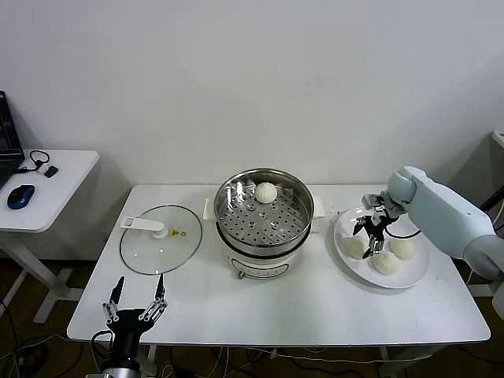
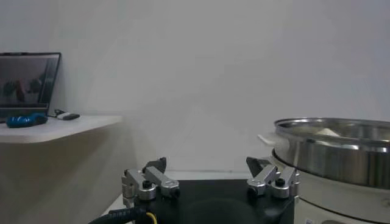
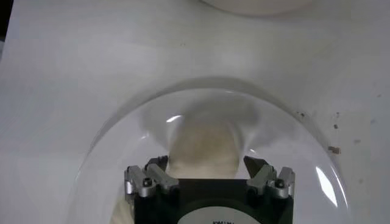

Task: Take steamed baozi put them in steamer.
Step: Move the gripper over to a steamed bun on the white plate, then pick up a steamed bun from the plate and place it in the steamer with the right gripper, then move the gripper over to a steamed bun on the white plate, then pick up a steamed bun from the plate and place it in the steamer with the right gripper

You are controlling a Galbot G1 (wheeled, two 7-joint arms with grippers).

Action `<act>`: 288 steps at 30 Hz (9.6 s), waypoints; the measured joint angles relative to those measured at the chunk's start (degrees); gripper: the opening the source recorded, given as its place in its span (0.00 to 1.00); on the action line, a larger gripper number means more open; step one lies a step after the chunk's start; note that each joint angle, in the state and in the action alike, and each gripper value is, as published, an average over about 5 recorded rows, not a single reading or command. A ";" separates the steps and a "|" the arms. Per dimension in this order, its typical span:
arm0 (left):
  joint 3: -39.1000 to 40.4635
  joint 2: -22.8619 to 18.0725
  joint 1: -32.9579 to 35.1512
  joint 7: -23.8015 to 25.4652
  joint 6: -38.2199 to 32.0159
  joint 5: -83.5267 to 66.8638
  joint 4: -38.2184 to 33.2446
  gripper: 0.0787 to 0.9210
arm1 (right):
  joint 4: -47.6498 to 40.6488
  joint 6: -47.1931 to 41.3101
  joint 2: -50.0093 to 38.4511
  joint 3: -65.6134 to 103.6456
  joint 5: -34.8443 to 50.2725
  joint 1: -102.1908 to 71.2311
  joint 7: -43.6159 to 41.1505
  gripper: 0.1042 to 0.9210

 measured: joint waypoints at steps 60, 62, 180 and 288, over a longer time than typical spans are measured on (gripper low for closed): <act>1.19 -0.33 -1.54 -0.52 0.22 0.24 0.26 0.88 | 10.30 -4.70 -0.31 -24.76 24.81 29.51 -3.93 0.67; 1.22 -0.33 -1.56 -0.52 0.22 0.29 0.21 0.88 | 10.51 -5.67 0.55 -26.78 27.37 31.76 -3.97 0.67; 0.95 -0.33 -1.26 -0.71 0.94 1.90 -1.21 0.88 | 25.42 1.04 -5.60 -22.82 15.44 28.52 -4.65 0.88; 1.05 -0.40 -0.32 -0.72 0.14 1.42 0.61 0.88 | 13.60 0.59 -10.83 -1.00 -3.44 0.55 -4.84 0.67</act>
